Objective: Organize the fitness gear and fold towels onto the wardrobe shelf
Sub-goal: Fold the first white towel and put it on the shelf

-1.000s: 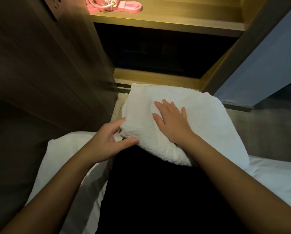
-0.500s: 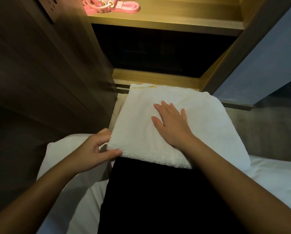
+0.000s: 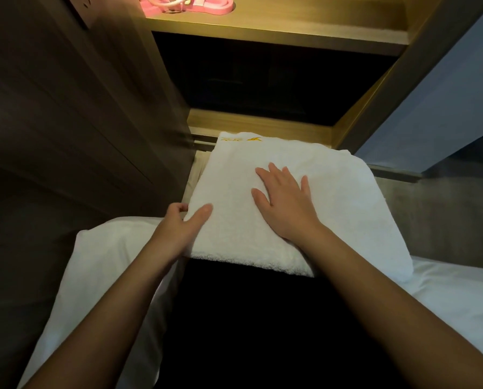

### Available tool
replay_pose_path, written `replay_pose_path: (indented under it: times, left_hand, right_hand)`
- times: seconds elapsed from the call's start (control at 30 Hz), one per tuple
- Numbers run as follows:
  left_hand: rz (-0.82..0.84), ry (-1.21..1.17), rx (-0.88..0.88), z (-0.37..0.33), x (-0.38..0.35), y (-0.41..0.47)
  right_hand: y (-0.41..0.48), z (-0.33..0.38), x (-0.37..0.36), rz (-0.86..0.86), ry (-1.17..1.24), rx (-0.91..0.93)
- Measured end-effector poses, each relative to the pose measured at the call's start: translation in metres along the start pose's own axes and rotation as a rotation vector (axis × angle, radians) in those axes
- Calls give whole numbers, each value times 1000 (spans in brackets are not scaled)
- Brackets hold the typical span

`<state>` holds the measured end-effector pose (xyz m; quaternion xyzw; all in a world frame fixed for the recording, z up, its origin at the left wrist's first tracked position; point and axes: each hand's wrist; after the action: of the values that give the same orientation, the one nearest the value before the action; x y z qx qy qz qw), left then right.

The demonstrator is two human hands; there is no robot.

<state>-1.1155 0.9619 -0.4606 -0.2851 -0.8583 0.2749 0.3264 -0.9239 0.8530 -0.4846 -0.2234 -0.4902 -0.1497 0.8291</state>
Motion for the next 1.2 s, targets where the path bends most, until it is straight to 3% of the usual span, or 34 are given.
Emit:
replay_pose_path:
  times: [0.17, 0.23, 0.3, 0.4, 0.53, 0.77, 0.87, 1.0, 1.2]
  left_hand:
    - [-91, 224, -110, 7, -9, -4]
    - [-188, 477, -267, -5, -11, -2]
    - [-287, 572, -504, -26, -20, 0]
    - [-270, 730, -736, -54, -47, 6]
    - [-71, 896, -617, -46, -72, 15]
    - [-94, 828, -591, -38, -72, 23]
    - [-102, 822, -594, -38, -72, 22]
    - [-91, 829, -583, -37, -70, 25]
    - [-124, 827, -585, -35, -75, 19]
  right_hand:
    - [-13, -19, 9, 8, -194, -120]
    - [-23, -30, 14, 14, -267, -196]
    - [-31, -40, 20, 16, -293, -267]
    - [-44, -52, 28, 8, -237, -386]
    - [-72, -77, 43, -68, 72, -515]
    - [-119, -114, 68, -272, 554, -666]
    - [-127, -124, 73, -102, 743, -733]
    - [-133, -134, 82, 174, 890, -662]
    - [-133, -147, 80, 167, 853, -683]
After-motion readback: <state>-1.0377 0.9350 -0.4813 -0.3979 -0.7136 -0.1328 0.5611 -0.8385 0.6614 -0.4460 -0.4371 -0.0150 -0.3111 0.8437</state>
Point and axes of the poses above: each hand's wrist, its own y-axis towards the middle knuckle, its own x-axis out of the back of the hand, z = x × y, and after that the axes turned 1 degree about -z, right-handed
